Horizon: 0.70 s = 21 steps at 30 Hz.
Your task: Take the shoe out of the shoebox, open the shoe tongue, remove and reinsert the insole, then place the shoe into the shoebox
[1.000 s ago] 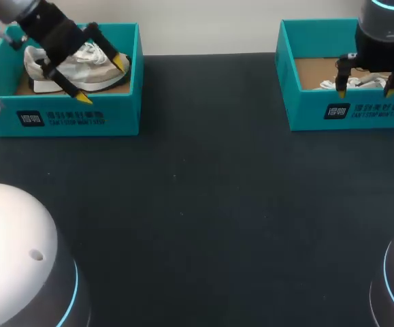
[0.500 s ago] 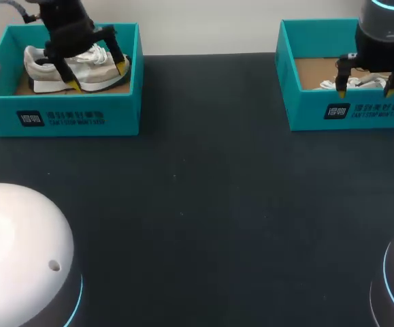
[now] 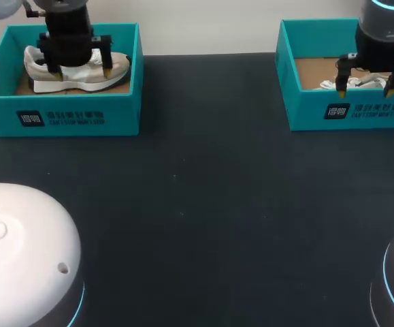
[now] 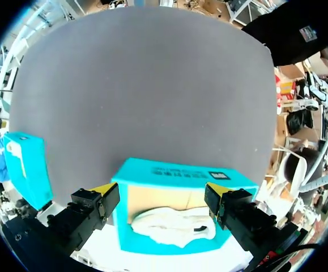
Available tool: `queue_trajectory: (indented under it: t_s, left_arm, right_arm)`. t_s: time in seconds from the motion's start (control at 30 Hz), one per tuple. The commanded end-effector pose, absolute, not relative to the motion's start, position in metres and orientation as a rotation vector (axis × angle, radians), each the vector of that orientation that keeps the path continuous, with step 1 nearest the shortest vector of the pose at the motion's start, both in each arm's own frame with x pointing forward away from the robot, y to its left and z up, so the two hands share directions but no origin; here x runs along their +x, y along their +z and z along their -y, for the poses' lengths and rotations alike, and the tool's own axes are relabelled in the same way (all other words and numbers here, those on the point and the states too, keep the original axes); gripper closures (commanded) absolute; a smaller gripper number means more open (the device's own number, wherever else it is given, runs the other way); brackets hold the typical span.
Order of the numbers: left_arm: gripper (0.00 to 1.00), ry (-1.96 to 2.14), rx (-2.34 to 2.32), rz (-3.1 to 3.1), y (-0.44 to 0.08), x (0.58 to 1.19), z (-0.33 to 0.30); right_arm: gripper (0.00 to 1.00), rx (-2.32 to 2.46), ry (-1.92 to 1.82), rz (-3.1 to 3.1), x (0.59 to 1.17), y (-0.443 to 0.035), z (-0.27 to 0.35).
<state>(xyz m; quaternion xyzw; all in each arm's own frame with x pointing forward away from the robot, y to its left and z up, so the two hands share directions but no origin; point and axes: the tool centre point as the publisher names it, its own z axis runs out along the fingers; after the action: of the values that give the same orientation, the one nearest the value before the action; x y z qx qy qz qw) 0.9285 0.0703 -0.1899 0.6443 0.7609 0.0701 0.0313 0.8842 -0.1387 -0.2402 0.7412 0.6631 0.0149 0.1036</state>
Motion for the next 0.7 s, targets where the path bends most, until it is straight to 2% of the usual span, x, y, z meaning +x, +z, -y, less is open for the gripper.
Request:
queue_trajectory:
  t_s: [0.03,0.23,0.47,0.7]
  left_arm:
    - [0.0,0.19,1.993,-2.373,-0.196,0.952,-0.091]
    - [0.0,0.128,2.056,-2.356,-0.205,0.98,-0.138]
    - [0.0,0.235,2.076,-2.272,-0.212,1.014,-0.196]
    - [0.0,0.323,2.138,-2.148,-0.221,1.04,-0.228]
  right_arm:
    - [0.0,2.187,0.046,-1.956,0.884,-0.241,0.139]
    - [0.0,2.187,0.046,-1.956,0.884,-0.241,0.139]
    - [0.0,2.187,0.046,-1.956,0.884,-0.241,0.139]
    - [0.0,2.187,0.046,-1.956,0.884,-0.241,0.139]
